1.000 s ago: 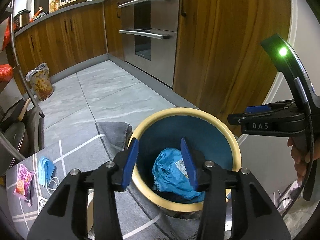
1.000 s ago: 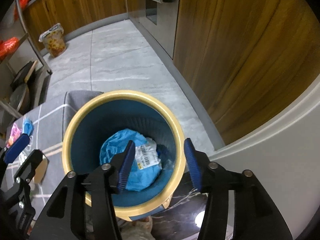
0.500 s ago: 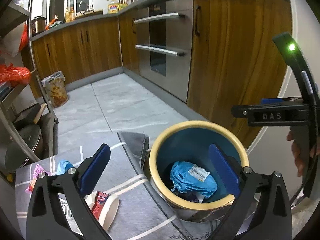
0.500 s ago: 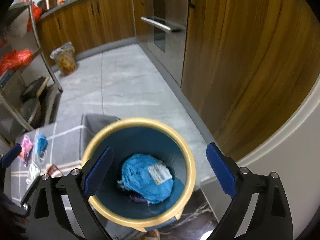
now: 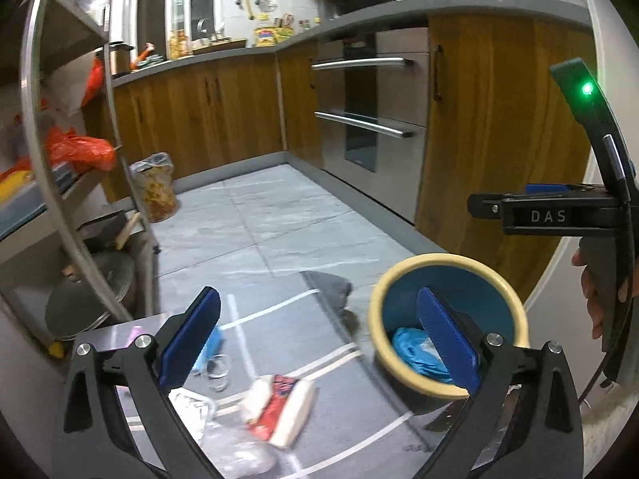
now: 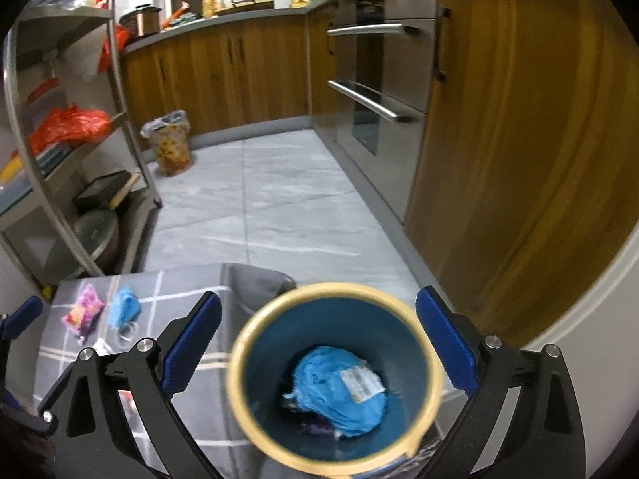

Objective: Collect trash
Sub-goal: 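Move both grippers back over the pink snack bag and light blue mask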

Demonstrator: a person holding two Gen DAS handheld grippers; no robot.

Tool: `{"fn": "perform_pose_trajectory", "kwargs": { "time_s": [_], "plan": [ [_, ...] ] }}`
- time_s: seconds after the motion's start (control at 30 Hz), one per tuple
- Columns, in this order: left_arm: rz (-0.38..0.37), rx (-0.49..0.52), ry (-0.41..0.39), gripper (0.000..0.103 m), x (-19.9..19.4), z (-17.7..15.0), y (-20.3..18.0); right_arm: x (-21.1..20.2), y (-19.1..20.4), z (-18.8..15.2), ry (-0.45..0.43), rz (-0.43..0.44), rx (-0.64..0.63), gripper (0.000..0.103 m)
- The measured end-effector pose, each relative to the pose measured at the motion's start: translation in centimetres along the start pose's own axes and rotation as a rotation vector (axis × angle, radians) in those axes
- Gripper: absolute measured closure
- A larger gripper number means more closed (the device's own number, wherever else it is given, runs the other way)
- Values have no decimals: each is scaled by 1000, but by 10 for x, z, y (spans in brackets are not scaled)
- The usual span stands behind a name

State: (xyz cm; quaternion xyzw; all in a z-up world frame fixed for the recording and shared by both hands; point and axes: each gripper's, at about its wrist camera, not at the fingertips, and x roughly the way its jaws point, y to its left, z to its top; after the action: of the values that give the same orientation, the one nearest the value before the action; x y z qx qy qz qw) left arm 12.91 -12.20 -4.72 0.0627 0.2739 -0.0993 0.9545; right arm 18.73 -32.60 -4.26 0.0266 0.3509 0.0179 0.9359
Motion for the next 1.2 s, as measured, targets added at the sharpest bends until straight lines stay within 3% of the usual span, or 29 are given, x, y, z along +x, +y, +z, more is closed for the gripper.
{"fn": "perform_pose_trajectory", "kwargs": {
  "time_s": [0.37, 0.63, 0.93, 1.07, 1.2],
  "plan": [
    [169, -140, 6, 6, -44, -20, 106, -4, 90, 1, 0, 142, -54, 5],
    [286, -228, 31, 6, -67, -45, 176, 21, 163, -5, 44, 192, -136, 5],
    [411, -399, 119, 6, -43, -70, 254, 77, 201, -18, 157, 181, -164, 5],
    [439, -424, 130, 6, -30, -73, 266, 97, 218, -26, 172, 155, -246, 5],
    [438, -409, 139, 6, -15, -73, 265, 111, 224, -28, 192, 211, -238, 5]
  ]
}}
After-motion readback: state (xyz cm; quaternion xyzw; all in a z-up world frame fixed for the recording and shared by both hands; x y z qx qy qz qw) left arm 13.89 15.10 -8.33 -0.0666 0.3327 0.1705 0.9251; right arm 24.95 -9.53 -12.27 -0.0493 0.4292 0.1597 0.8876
